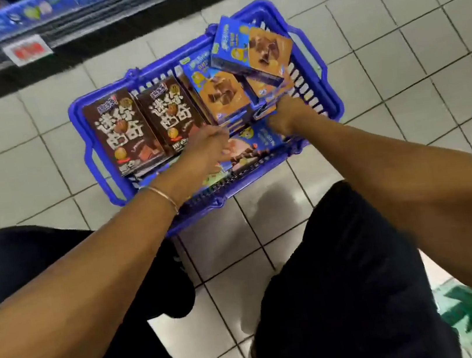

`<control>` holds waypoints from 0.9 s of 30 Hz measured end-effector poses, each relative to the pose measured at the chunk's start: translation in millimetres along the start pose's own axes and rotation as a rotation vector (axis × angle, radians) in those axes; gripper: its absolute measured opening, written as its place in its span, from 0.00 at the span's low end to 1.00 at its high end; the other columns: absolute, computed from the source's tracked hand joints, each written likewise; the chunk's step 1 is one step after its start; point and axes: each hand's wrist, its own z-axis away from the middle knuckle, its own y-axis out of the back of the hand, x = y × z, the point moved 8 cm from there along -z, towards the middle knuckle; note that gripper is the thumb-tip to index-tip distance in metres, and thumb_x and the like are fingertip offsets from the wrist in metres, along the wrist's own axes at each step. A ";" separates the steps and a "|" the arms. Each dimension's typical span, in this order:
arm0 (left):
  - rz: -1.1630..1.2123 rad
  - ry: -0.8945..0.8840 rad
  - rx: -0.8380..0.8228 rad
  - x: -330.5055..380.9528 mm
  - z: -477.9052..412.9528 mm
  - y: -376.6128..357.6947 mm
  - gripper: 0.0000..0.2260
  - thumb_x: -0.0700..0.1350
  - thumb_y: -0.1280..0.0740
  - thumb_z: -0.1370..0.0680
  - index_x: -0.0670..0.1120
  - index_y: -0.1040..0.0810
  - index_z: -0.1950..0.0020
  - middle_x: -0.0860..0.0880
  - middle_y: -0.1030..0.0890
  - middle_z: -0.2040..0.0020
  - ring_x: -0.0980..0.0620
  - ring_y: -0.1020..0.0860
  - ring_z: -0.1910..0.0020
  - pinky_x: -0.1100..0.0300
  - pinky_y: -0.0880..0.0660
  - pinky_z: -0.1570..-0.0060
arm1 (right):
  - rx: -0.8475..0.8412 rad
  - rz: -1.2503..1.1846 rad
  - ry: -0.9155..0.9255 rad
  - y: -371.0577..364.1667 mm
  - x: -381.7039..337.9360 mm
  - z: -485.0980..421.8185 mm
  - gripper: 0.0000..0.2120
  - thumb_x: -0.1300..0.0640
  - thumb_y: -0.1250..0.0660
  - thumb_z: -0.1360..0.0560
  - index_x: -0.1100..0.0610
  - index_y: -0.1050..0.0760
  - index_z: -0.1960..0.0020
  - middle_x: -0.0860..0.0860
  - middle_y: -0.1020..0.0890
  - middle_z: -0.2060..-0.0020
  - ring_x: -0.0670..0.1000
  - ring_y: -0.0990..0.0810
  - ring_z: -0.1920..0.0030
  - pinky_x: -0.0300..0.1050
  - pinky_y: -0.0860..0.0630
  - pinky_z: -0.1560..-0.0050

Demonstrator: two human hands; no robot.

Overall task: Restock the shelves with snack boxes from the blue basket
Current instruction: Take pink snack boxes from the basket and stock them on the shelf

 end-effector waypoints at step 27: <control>-0.329 -0.614 -0.107 55.1 25.8 -5.4 0.13 0.50 0.23 0.23 0.54 0.18 0.39 0.60 0.14 0.44 0.59 0.15 0.45 0.67 0.20 0.47 | -0.118 -0.813 0.592 73.4 -55.4 100.1 0.20 0.58 0.28 0.23 0.71 0.24 0.39 0.67 0.17 0.43 0.65 0.17 0.43 0.65 0.23 0.37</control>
